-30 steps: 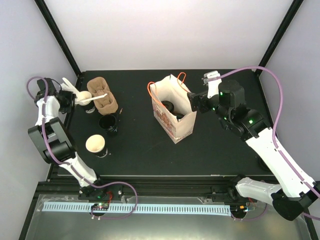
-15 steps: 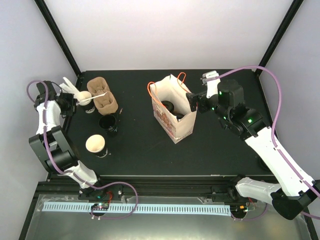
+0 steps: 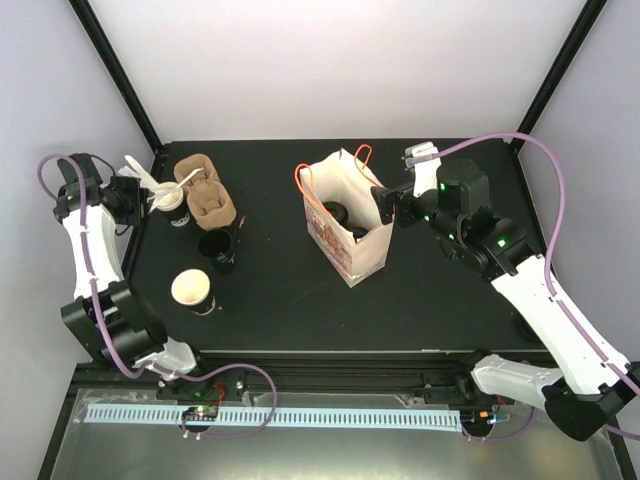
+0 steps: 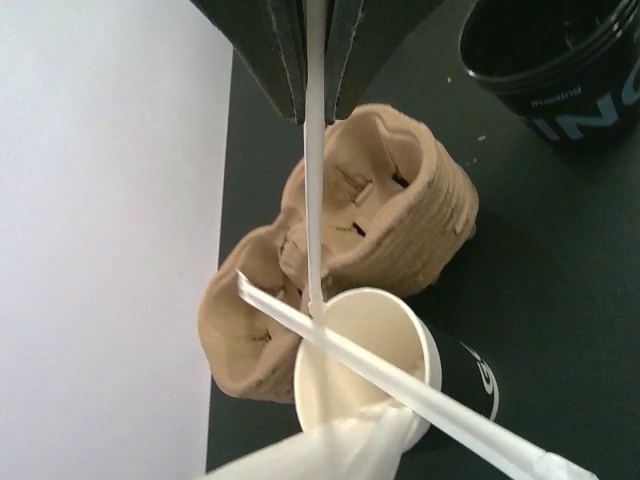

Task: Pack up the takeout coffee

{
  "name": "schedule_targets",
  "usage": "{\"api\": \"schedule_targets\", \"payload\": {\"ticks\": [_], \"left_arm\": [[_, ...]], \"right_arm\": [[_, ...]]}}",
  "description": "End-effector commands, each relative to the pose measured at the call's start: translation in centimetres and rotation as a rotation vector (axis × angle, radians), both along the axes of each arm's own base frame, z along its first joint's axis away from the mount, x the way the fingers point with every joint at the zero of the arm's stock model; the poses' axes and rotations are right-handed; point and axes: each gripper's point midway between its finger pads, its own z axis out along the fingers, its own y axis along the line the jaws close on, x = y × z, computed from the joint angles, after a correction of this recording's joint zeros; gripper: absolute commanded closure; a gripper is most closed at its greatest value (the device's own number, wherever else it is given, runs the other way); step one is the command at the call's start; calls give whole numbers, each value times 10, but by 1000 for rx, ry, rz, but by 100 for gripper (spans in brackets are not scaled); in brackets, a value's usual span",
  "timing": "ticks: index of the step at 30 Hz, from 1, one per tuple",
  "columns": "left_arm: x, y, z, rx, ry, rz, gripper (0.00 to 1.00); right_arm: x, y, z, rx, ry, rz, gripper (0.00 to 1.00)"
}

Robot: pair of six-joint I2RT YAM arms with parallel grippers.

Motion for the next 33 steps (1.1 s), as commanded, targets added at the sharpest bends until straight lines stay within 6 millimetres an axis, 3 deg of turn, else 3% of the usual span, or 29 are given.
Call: {"api": "schedule_targets", "payload": {"ticks": [1, 5, 8, 11, 13, 18, 23, 30, 33], "left_arm": [[-13, -19, 38, -53, -57, -6, 92], [-18, -27, 74, -48, -141, -13, 92], [-12, -36, 109, -43, -234, -62, 92], [0, -50, 161, 15, -336, -164, 91], [14, -76, 187, 16, -409, -283, 91], [41, -174, 230, -133, -581, -673, 91], [29, -242, 231, -182, -612, -957, 92], [-11, -281, 218, -107, -620, -1162, 93], [-22, -286, 204, -37, -575, -1202, 93]], "right_arm": [[-4, 0, 9, 36, -20, 16, 0], [-5, 0, 10, 41, -20, 17, 0], [-5, -1, 10, 41, -22, 8, 0], [-5, -1, 12, 48, -20, 12, 0], [-6, 2, 13, 56, -17, 26, 0], [-5, 0, 15, 55, -23, 11, 0], [1, -15, 22, 32, -46, -77, 0], [-2, -21, 22, 22, -45, -91, 0], [-3, -24, 22, 21, -40, -106, 0]]}}
